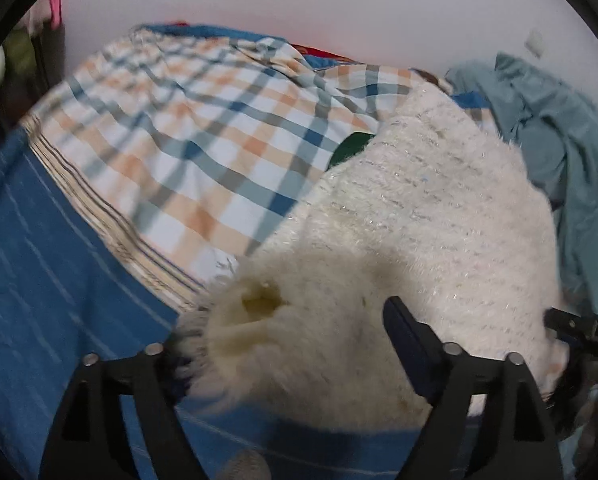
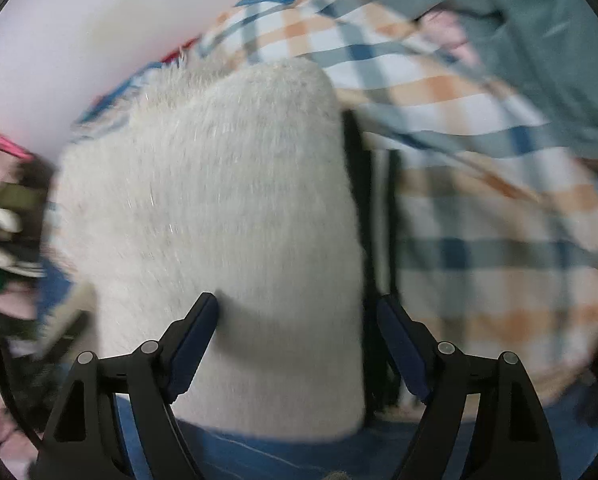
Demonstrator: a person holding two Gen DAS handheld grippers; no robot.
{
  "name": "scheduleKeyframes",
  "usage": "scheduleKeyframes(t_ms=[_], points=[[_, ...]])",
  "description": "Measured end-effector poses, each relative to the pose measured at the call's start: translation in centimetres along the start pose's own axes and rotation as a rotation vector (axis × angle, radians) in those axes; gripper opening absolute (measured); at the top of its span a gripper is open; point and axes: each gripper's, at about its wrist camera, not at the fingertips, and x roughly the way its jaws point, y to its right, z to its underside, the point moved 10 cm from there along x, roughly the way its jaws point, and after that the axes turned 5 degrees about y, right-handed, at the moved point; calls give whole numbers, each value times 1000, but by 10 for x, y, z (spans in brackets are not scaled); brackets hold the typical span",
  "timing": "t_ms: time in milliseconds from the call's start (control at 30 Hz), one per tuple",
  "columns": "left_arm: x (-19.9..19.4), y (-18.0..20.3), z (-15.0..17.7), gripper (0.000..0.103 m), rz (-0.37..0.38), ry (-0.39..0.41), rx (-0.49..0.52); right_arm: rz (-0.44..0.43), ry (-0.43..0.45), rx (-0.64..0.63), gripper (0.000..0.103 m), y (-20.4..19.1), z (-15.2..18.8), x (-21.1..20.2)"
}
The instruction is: Fold large clothes
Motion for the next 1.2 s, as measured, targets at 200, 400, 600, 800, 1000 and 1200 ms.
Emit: scheduleKeyframes(t_ms=[200, 400, 600, 800, 1000, 1200], points=[[-33, 0, 5, 100, -114, 28, 131, 229, 23, -71, 89, -2, 53, -11], [-81, 9, 10, 101, -124, 16, 179, 322, 45, -90, 90, -24, 89, -62], [-160, 18, 14, 101, -108, 19, 229, 325, 101, -59, 90, -65, 128, -170], [-263, 24, 9, 101, -81, 52, 233, 326, 187, -53, 90, -96, 153, -293], [-373, 24, 7, 101, -56, 106, 248, 333, 281, -54, 90, -132, 185, -428], [-462, 23, 5, 101, -62, 158, 280, 341, 357, -58, 90, -165, 215, -546]])
